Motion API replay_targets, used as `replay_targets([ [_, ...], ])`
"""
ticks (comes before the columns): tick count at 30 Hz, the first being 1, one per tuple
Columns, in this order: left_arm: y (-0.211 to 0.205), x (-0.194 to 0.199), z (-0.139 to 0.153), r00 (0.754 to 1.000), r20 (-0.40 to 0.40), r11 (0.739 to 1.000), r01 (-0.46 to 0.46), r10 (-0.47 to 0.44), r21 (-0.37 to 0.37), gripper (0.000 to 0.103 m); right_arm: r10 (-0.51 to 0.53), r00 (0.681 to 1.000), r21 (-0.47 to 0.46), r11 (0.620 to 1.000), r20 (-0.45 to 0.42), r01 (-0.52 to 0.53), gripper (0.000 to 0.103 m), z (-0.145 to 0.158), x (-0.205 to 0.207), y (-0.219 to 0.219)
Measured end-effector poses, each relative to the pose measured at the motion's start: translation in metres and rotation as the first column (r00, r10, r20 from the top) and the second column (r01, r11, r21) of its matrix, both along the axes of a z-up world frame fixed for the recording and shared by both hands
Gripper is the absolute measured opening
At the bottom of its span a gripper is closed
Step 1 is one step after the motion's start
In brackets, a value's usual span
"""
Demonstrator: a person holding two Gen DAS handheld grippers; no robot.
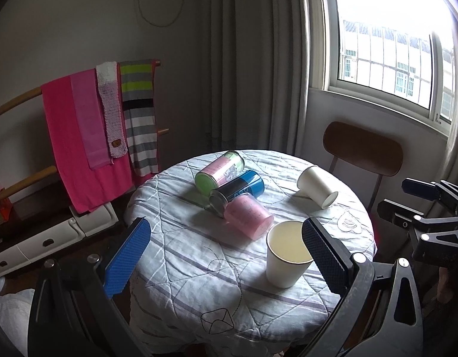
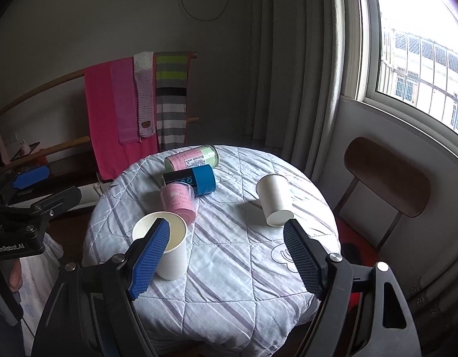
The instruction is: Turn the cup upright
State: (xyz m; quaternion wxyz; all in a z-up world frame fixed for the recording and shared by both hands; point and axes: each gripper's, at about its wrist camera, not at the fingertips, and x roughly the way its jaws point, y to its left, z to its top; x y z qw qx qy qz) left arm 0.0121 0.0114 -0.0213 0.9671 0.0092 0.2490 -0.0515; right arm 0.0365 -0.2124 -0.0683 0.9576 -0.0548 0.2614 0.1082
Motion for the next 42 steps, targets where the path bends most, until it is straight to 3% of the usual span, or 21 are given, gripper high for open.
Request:
replay_targets([
  [14, -0.017, 0.023, -0.006, 1.0, -0.013, 0.999, -0.007, 0.007, 0.034, 0.103, 0.013, 1.0, 0.016, 1.0, -0.008, -0.012, 0.08, -0.005, 0.02, -0.009],
  [19, -0.021, 0.017, -0.003, 0.998, 0.026, 0.996, -0.065, 0.063, 0.058, 0.103, -0.026, 0.998, 0.057, 0.998, 0.052, 0.023, 0.08, 0.002, 0.011, -0.007],
  [26, -0.02, 0.012, 0.0, 0.997, 0.033, 0.996, -0.068, 0.066, 0.051, 0.103, -0.078, 0.99, 0.078, 0.995, 0.117, 0.069, 0.08, 0.008, -0.002, 0.002],
  [32, -0.019, 0.005, 0.001, 0.997, 0.059, 0.998, -0.059, 0.057, 0.028, 0.103, -0.155, 0.946, 0.117, 0.985, 0.286, 0.126, 0.083, 0.009, -0.021, 0.005],
  [35, -0.02, 0.002, 0.002, 0.997, 0.063, 0.999, -0.047, 0.045, 0.026, 0.103, -0.162, 0.933, 0.129, 0.984, 0.321, 0.127, 0.085, 0.007, -0.025, 0.009],
  [42, -0.019, 0.0, 0.002, 0.997, 0.06, 0.999, -0.04, 0.039, 0.025, 0.103, -0.145, 0.946, 0.13, 0.985, 0.289, 0.111, 0.085, 0.007, -0.018, 0.011],
])
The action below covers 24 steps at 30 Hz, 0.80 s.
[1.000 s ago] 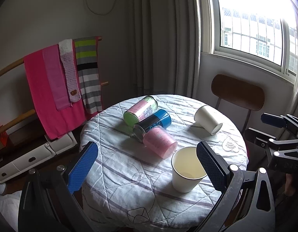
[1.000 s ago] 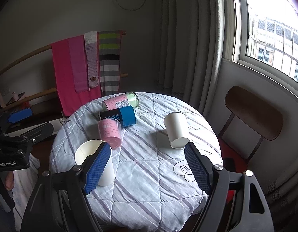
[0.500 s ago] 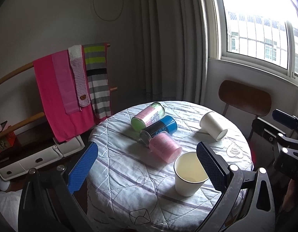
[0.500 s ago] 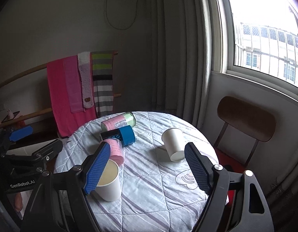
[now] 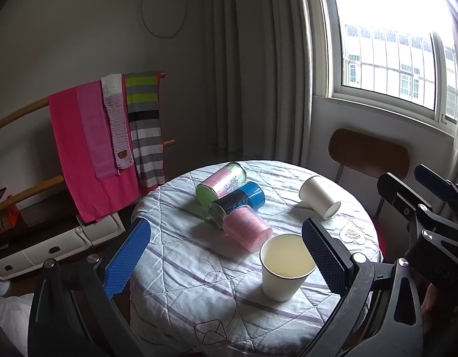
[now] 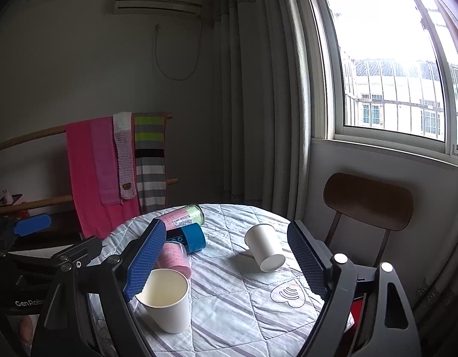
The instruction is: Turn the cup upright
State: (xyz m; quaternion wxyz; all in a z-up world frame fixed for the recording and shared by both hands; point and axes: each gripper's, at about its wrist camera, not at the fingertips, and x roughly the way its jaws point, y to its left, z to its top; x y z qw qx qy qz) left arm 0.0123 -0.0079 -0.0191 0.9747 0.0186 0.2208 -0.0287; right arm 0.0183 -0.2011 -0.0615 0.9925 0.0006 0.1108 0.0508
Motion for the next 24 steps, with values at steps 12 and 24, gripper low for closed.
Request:
replay_targets([
  [12, 0.011, -0.004, 0.001, 0.999, -0.005, 0.999, -0.033, 0.033, 0.004, 0.103, 0.087, 0.995, 0.016, 0.996, -0.044, -0.087, 0.085, -0.003, 0.003, 0.009],
  [24, 0.003, -0.005, 0.0, 0.999, 0.007, 0.998, -0.042, 0.041, 0.05, 0.103, 0.092, 0.994, 0.031, 0.995, -0.053, -0.091, 0.085, -0.003, 0.004, 0.003],
])
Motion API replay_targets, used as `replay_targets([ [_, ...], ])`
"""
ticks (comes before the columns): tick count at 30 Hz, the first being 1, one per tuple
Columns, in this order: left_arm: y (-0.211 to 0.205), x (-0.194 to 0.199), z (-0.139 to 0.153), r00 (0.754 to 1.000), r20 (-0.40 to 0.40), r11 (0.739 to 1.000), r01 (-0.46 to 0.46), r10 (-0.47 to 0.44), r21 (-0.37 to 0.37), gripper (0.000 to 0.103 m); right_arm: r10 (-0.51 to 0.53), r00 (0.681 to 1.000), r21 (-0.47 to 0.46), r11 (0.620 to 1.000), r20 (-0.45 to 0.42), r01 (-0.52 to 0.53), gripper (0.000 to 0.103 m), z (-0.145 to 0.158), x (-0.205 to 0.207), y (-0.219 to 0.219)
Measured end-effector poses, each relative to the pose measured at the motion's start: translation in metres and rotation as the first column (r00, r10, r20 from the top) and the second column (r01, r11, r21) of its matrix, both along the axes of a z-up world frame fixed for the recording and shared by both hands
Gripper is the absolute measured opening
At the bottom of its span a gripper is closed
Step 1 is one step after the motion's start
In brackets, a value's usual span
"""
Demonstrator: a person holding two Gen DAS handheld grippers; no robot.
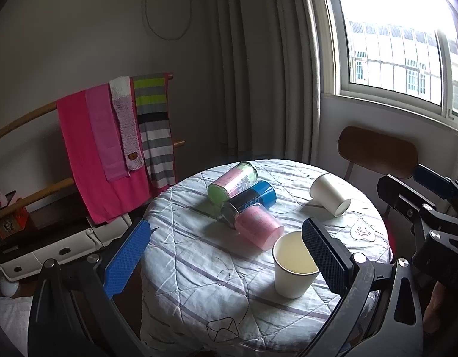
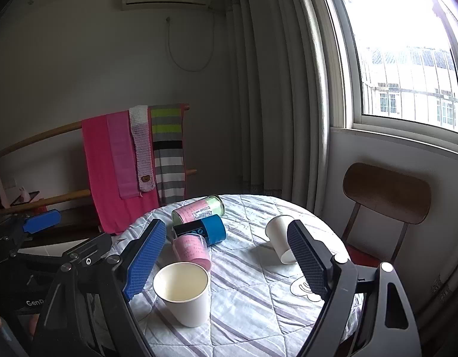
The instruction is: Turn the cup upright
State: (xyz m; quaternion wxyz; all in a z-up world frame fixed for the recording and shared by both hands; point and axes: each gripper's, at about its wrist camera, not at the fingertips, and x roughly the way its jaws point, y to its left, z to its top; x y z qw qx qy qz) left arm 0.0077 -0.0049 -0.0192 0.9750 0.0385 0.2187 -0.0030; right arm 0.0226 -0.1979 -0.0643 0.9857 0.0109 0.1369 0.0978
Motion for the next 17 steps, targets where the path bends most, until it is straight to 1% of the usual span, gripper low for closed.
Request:
replay_targets([
  [6, -0.0033, 0.0009, -0.0008, 1.0, -0.004, 1.0, 0.004, -0.004, 0.008, 0.103, -0.001, 1.0, 0.008, 1.0, -0.008, 0.001, 0.085, 0.0, 0.0008, -0.0036],
  [10, -0.0024, 0.0001, -0.0008, 1.0, 0.002, 1.0, 0.007, -0.007, -0.008, 0.103, -0.003, 1.0, 0.011, 1.0, -0.015, 0.003, 0.085, -0.0012, 0.0018, -0.0045],
  [14, -0.0038, 0.0004, -0.0016, 1.0, 0.008, 1.0, 0.0, 0.0, 0.008, 0.103, -0.004, 1.0, 0.014, 1.0, -0.017, 0.004, 0.085, -0.0013, 0.0012, -0.0058],
  [17, -0.0022, 0.0023, -0.0019, 1.0, -0.007, 1.0, 0.013, -0.013, -0.007, 0.103, -0.003, 1.0, 0.01, 1.0, -0.021, 0.003, 0.085, -0.0011, 0.0014, -0.0054],
])
